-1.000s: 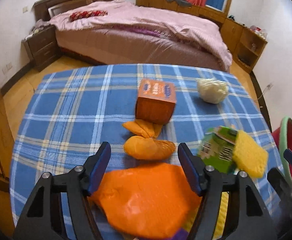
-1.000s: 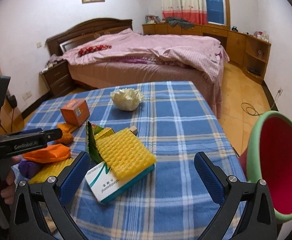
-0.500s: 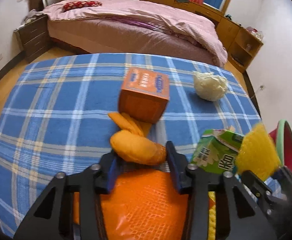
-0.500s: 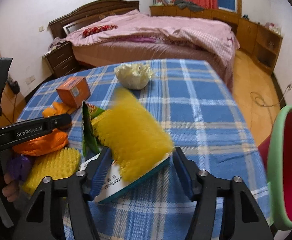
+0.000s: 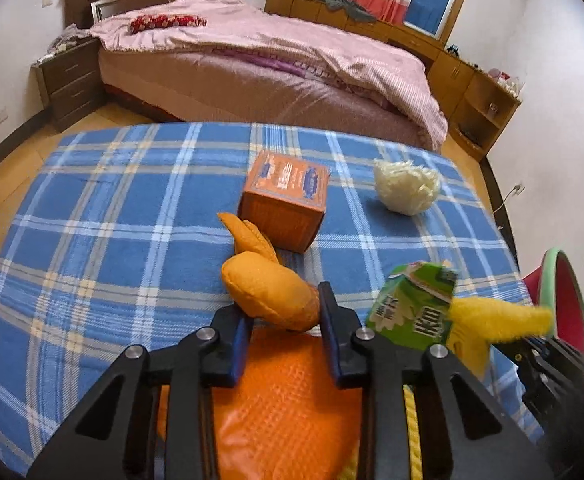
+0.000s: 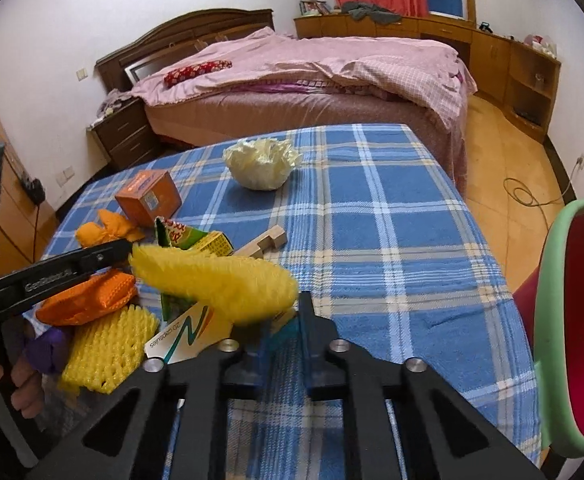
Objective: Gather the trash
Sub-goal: 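Carry the yellow foam net with the right tool over the red bin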
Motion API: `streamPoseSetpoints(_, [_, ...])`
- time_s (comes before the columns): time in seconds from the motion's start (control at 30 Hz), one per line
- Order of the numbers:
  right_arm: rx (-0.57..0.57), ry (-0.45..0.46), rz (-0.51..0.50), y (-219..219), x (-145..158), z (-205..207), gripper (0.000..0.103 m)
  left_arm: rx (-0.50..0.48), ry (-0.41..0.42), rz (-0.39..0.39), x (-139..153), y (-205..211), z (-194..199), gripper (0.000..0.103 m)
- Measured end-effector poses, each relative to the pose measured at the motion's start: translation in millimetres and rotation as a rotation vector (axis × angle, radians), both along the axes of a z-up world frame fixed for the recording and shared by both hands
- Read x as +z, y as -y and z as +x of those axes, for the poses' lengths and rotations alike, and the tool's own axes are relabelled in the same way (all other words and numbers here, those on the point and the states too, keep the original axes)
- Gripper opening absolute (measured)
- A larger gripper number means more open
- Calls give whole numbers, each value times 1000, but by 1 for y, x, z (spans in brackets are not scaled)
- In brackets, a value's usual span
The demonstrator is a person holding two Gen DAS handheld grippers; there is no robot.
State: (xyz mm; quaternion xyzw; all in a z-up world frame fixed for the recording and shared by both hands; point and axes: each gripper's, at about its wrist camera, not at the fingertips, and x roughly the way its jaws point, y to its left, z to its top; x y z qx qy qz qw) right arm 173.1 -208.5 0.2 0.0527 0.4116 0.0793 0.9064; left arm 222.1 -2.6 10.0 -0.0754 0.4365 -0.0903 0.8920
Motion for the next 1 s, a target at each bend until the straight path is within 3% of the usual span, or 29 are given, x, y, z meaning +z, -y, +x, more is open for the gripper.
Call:
streamPoseSetpoints(0.47, [-24,105,48,15,32,-39,6,-47,107,-51,39,6,-55,31])
streamPoseSetpoints(1.0, [-260,137,-46,90,49,-95,6,-175,123,-80,52,62,-92,31])
